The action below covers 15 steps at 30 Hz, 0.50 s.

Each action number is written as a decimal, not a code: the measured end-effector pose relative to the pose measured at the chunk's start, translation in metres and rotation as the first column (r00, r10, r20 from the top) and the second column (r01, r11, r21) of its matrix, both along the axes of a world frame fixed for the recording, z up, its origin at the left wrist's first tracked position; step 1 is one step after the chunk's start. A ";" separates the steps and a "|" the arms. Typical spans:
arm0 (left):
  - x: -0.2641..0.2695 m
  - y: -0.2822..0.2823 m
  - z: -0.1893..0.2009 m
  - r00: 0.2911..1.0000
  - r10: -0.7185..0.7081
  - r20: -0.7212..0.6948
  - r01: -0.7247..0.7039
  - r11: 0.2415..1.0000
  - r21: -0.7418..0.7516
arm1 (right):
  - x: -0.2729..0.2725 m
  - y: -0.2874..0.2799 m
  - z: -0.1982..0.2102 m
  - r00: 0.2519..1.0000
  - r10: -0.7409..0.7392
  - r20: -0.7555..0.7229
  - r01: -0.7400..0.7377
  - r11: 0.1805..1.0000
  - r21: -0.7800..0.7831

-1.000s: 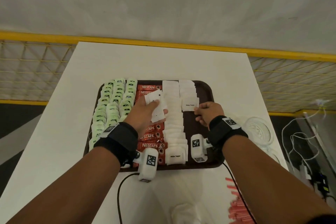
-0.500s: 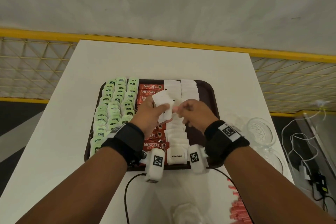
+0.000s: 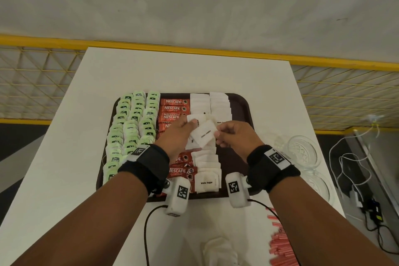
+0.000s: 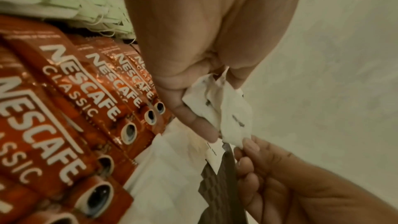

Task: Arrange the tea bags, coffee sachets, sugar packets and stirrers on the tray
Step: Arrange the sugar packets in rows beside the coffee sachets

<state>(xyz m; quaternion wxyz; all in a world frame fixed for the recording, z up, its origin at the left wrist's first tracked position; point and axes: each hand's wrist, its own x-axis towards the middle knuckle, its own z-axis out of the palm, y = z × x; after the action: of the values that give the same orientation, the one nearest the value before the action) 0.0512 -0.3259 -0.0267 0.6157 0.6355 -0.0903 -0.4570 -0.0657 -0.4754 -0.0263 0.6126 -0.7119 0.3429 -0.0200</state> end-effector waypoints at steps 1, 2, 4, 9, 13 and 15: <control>0.001 0.000 0.001 1.000 0.025 -0.016 -0.025 1.000 0.005 | -0.002 -0.002 -0.001 0.996 -0.083 0.021 0.082 0.995 0.063; 0.003 0.000 0.001 0.999 0.045 -0.023 -0.045 0.999 0.010 | -0.004 -0.005 -0.004 0.984 -0.176 0.030 0.171 0.978 0.115; 0.006 0.001 0.001 0.997 0.071 -0.008 -0.070 0.997 0.031 | -0.007 -0.010 -0.011 0.936 -0.352 0.010 0.344 0.920 0.187; 0.010 0.003 0.003 0.996 0.091 -0.016 -0.090 0.995 0.050 | -0.005 -0.016 -0.032 0.831 -0.541 -0.127 0.556 0.815 0.163; 0.010 0.005 0.005 0.993 0.104 -0.054 -0.101 0.994 0.047 | 0.002 -0.020 -0.039 0.838 -0.512 -0.191 0.531 0.845 0.064; 0.010 0.006 0.005 0.995 0.087 -0.039 -0.085 0.995 0.044 | 0.004 -0.021 -0.040 0.858 -0.468 -0.212 0.471 0.881 -0.038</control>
<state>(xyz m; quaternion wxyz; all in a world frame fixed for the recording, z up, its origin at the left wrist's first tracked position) 0.0616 -0.3197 -0.0219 0.6231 0.6420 -0.0405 -0.4449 -0.0618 -0.4963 -0.0661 0.5537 -0.6003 0.5702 -0.0888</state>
